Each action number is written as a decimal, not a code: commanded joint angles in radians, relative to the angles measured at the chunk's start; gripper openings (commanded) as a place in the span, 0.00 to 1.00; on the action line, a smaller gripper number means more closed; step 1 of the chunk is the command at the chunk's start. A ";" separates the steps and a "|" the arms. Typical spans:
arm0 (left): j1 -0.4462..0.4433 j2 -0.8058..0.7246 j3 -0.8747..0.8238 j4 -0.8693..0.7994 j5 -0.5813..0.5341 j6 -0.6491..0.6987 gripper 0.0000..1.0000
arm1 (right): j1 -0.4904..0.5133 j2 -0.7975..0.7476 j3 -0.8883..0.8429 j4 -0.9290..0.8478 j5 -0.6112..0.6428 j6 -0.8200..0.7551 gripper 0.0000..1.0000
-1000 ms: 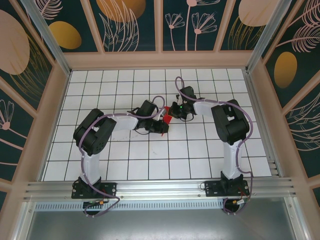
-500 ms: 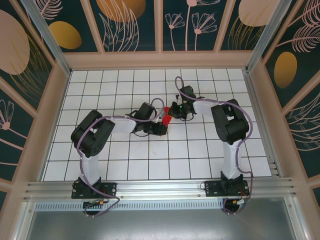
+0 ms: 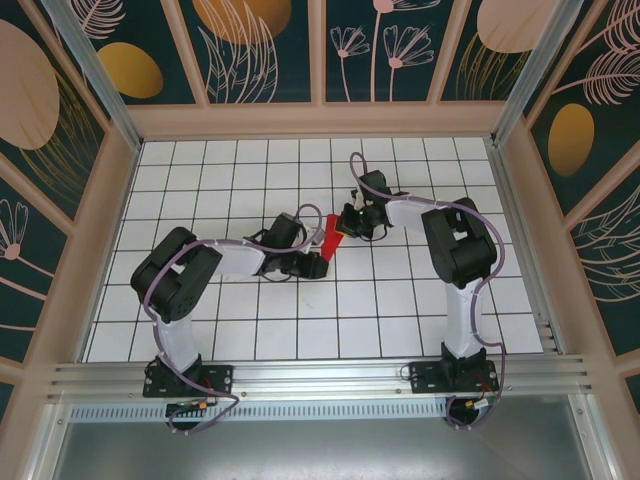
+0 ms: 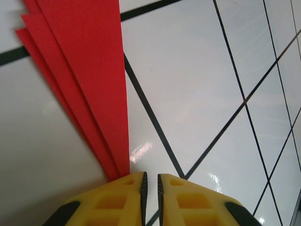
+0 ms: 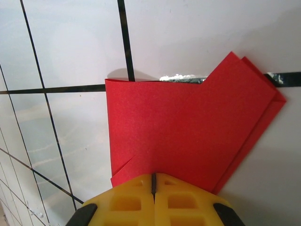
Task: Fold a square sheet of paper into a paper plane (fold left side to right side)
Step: Fold the wing for the fifth time at the center of the table.
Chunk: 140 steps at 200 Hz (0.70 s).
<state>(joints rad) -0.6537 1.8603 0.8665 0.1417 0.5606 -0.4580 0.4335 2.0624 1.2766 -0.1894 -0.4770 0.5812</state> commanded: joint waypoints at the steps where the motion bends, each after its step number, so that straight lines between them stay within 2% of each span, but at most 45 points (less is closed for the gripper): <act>1: -0.024 -0.009 -0.071 -0.181 0.038 -0.027 0.17 | -0.013 0.071 -0.002 -0.064 0.109 -0.021 0.06; 9: -0.024 -0.026 -0.072 -0.183 0.036 -0.030 0.17 | -0.013 0.071 -0.002 -0.064 0.105 -0.023 0.06; 26: -0.022 -0.074 -0.047 -0.210 0.030 -0.031 0.07 | -0.011 0.071 -0.002 -0.062 0.103 -0.024 0.06; 70: 0.027 -0.212 0.074 -0.225 0.073 -0.053 0.10 | -0.010 0.065 -0.006 -0.049 0.092 -0.024 0.06; 101: 0.037 -0.153 0.164 -0.221 0.068 -0.057 0.11 | -0.009 0.061 -0.005 -0.045 0.087 -0.024 0.06; 140: 0.036 0.011 0.246 -0.182 0.082 -0.060 0.14 | -0.004 0.059 -0.004 -0.038 0.078 -0.023 0.06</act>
<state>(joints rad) -0.6189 1.7832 1.0870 -0.0441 0.6201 -0.5056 0.4335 2.0628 1.2785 -0.1909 -0.4805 0.5781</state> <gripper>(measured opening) 0.144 0.065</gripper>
